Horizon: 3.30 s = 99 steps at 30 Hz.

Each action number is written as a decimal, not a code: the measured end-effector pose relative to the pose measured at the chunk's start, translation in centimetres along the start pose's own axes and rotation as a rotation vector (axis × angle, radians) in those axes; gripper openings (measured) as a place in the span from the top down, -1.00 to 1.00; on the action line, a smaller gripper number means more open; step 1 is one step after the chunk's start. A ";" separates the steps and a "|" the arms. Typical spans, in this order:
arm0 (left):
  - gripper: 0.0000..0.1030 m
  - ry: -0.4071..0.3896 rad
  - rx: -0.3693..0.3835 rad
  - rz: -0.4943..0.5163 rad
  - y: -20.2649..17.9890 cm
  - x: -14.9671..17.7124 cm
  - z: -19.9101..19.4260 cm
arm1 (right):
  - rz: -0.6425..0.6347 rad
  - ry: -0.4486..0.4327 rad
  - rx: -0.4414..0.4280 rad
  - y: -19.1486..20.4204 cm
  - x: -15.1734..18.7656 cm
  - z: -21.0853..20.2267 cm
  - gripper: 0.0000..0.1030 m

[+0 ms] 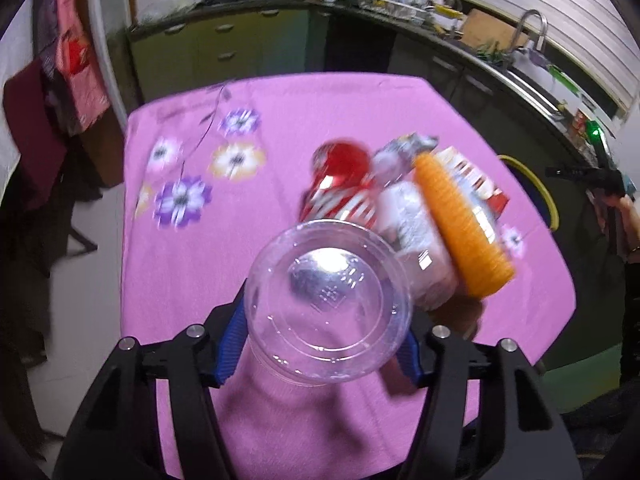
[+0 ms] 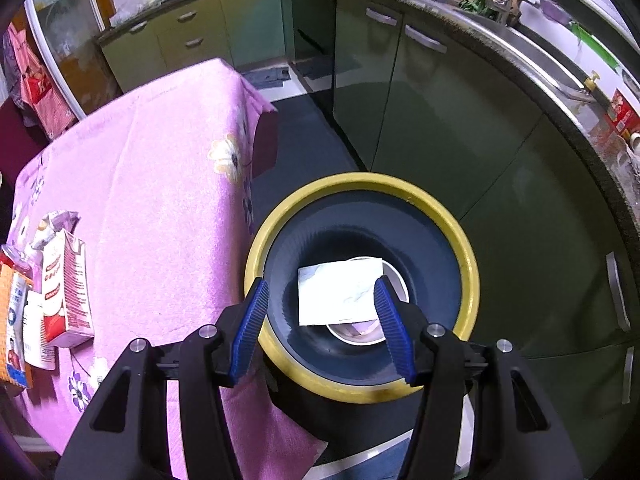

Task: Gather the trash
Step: 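Carry the plastic cup with the left gripper over the bin and release it, then move the right gripper to the red-and-white milk carton and grasp it, then drop the milk carton into the bin with the right gripper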

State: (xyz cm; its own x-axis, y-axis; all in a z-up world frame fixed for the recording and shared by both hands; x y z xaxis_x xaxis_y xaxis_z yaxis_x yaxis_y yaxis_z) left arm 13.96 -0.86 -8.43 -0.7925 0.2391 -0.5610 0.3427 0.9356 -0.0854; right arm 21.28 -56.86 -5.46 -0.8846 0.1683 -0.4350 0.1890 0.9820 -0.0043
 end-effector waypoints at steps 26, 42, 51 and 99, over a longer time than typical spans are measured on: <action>-0.19 0.174 0.408 0.539 -43.8 -19.3 18.6 | 0.176 -0.140 0.030 -11.6 9.4 -7.6 -0.07; -0.45 0.139 0.431 0.417 -39.6 -20.2 15.6 | 0.168 -0.118 0.027 -11.1 12.4 -7.5 -0.22; -0.64 -0.097 0.359 0.309 -26.4 -17.6 2.2 | -0.078 -0.156 -0.193 1.9 9.9 -7.3 -0.22; -0.75 -0.152 0.126 -0.076 -3.6 -3.9 -1.4 | -0.145 -0.092 -0.119 10.2 1.3 -0.4 -0.02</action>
State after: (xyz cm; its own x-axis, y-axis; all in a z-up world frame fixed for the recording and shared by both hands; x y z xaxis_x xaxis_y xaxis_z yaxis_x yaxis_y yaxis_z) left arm 15.17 -4.77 -4.81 -0.7364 0.1185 -0.6661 0.3532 0.9070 -0.2292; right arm 21.92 -46.62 -5.70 -0.8552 0.0208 -0.5179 0.0054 0.9995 0.0312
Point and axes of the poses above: each gripper's, at about its wrist camera, not at the fingertips, and z roughly the way its jaws point, y to its left, x to its underside, the point moved 2 cm from there along z, roughly the way its jaws point
